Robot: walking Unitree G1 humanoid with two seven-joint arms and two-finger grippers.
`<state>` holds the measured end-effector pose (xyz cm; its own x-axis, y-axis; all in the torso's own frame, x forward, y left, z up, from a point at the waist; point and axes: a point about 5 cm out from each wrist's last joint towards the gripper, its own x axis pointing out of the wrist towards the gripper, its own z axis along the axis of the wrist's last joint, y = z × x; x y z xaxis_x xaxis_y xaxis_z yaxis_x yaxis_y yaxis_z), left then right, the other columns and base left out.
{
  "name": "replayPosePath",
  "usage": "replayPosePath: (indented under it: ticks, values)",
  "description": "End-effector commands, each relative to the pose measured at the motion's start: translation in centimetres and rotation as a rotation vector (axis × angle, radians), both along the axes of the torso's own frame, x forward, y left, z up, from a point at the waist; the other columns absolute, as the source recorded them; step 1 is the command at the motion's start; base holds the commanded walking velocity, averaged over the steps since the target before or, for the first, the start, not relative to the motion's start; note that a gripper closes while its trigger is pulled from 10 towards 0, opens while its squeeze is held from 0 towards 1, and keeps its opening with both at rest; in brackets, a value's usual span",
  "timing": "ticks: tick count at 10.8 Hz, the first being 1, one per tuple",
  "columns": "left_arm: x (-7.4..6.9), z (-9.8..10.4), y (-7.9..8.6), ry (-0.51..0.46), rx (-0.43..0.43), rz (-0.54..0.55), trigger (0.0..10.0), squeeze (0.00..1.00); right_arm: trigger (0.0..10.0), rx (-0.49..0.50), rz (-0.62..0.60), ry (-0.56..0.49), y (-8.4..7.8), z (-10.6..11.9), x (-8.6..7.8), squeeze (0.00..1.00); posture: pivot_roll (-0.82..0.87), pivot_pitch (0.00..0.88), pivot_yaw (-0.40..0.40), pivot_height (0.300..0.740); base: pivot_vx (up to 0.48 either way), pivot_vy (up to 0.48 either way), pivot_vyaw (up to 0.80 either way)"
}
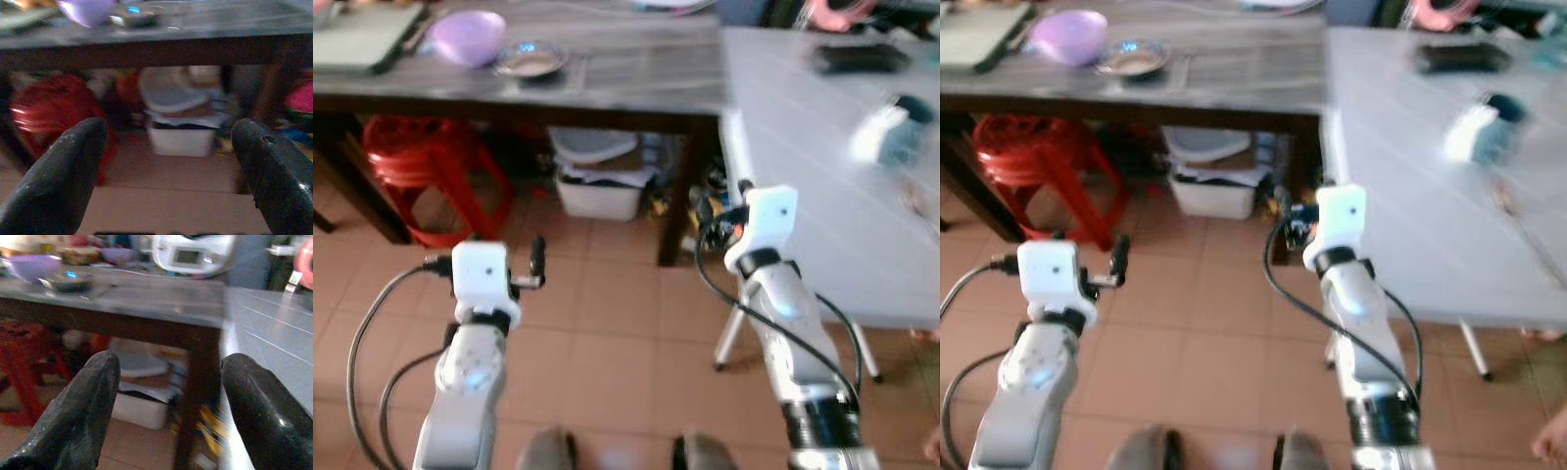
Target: Setting the table
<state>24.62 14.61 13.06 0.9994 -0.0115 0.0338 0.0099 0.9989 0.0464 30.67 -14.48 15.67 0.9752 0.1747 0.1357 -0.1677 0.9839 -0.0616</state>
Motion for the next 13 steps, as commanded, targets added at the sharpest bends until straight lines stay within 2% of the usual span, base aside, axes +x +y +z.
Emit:
replayPosePath:
  ticks: [1,8,11,13]
  values:
    - [-0.1,0.2,-0.1,-0.008,0.012,-0.014,10.0,0.00,10.0,0.009,-0.019,-0.017,-0.3,0.3,0.1,0.00,0.02,0.159,0.019,0.740,0.000,-0.465,0.00]
    - [0.0,0.2,-0.1,-0.006,0.012,-0.019,10.0,0.00,10.0,0.014,-0.054,-0.022,-0.3,0.5,0.4,0.00,0.02,0.173,0.025,0.740,0.000,-0.464,0.00]
    - [-0.2,0.2,-0.1,-0.003,-0.001,-0.012,10.0,0.00,10.0,0.013,-0.107,0.028,-1.4,0.1,1.2,0.00,0.03,0.186,0.026,0.740,0.000,0.000,0.00]
    - [-0.3,0.4,0.0,-0.002,0.006,-0.017,10.0,0.00,10.0,-0.028,-0.119,0.019,-2.5,1.4,2.9,0.00,0.04,0.203,0.028,0.740,0.000,0.000,0.00]
